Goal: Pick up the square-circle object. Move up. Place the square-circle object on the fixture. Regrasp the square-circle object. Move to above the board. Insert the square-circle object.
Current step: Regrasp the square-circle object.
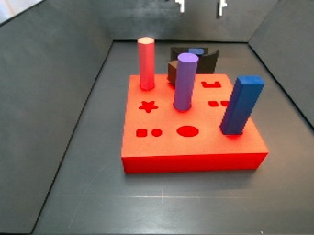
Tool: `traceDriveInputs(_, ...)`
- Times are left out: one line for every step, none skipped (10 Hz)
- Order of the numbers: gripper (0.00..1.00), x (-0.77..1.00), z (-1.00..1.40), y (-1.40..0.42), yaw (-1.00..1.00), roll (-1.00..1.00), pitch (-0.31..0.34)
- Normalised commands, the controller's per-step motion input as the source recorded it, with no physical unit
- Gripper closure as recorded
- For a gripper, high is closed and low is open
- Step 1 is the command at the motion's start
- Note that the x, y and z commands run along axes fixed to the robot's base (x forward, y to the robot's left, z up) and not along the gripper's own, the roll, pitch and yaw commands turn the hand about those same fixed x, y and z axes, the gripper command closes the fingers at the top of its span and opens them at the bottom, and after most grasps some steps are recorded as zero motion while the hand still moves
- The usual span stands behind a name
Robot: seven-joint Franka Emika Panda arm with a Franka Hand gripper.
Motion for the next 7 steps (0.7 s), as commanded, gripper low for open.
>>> traceDriveInputs(0.0,-0.08,0.79,-0.82,0.0,1.0,0.05)
traceDriveInputs(0.0,-0.08,0.74,-0.78,0.0,1.0,0.048)
traceDriveInputs(0.0,-0.08,0.69,-0.71,0.0,1.0,0.041)
traceDriveInputs(0.0,-0.11,0.4,-0.45,0.0,1.0,0.026)
traceDriveInputs(0.0,-0.1,0.19,-0.29,0.0,1.0,0.022)
traceDriveInputs(0.0,-0.06,0.05,-0.14,0.0,1.0,0.02)
traceDriveInputs(0.0,-0.03,0.04,-0.05,0.0,1.0,0.021)
